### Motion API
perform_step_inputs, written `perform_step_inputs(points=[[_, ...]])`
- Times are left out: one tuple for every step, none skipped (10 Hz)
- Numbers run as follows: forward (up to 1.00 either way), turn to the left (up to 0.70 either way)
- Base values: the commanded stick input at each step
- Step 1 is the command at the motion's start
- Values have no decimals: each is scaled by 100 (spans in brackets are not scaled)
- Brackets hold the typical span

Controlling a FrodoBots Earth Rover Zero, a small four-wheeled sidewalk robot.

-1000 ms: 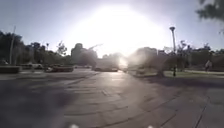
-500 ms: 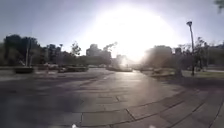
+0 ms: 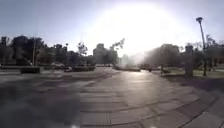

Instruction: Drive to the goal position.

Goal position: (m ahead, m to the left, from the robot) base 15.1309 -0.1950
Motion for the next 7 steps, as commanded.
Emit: perform_step_inputs(points=[[69,0],[69,0],[69,0],[69,0],[69,0],[69,0],[69,0]])
